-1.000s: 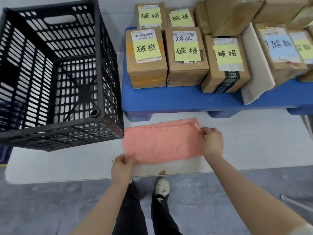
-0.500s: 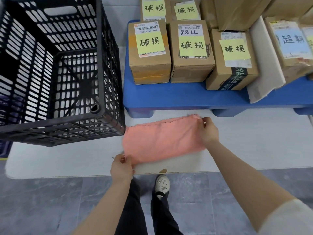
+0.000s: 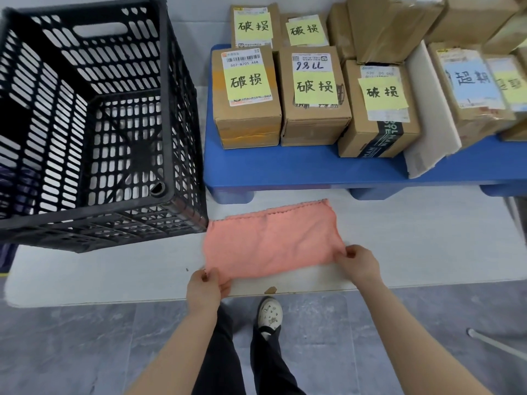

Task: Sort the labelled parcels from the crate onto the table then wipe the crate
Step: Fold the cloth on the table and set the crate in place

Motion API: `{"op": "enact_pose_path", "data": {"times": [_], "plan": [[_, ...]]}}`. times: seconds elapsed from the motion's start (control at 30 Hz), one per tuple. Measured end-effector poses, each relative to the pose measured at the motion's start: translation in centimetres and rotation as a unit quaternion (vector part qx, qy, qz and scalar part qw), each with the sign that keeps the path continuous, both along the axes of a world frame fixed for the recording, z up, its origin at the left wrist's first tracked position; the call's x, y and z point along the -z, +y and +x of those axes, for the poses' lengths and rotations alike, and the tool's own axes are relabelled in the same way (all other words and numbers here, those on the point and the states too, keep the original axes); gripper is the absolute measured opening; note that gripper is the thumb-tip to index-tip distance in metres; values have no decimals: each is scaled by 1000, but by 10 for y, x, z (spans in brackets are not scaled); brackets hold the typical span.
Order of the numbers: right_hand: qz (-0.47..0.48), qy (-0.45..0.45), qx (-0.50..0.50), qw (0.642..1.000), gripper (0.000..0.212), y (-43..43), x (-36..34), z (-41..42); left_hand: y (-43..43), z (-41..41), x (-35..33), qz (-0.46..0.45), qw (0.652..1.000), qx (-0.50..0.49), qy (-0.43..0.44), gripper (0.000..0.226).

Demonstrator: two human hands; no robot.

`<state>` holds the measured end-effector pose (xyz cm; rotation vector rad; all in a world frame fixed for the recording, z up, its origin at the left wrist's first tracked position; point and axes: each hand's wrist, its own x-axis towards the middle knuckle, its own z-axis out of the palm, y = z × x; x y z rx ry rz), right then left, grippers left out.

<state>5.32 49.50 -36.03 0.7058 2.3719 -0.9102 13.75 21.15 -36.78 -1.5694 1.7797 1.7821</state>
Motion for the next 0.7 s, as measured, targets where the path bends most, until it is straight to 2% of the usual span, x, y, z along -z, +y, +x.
{"op": "enact_pose_path", "data": {"times": [0.07,0.13,0.2,0.3,0.4,0.53,0.63,0.7], "plan": [[-96,13,69,993,16,5,-12,2,-2,0,-9,-31,999,-8,14,18],[-218,9,164,962,19,10,-34,9,-4,1,-24,-54,998,-21,34,23],[-279,2,208,937,20,16,-58,18,-7,0,-44,-33,996,-47,65,26],[-308,19,244,919,22,21,-91,23,-10,-3,-73,11,993,-51,104,22],[-294,27,258,920,29,23,-109,29,-11,-1,-90,36,990,-62,118,20],[-294,34,268,917,28,20,-115,27,-9,-8,-101,50,989,-63,122,19],[-306,60,274,910,14,18,-126,17,-9,-22,-116,48,985,-73,147,21],[-319,112,272,901,3,19,-137,11,-6,-29,-131,10,979,-53,196,22]]}}
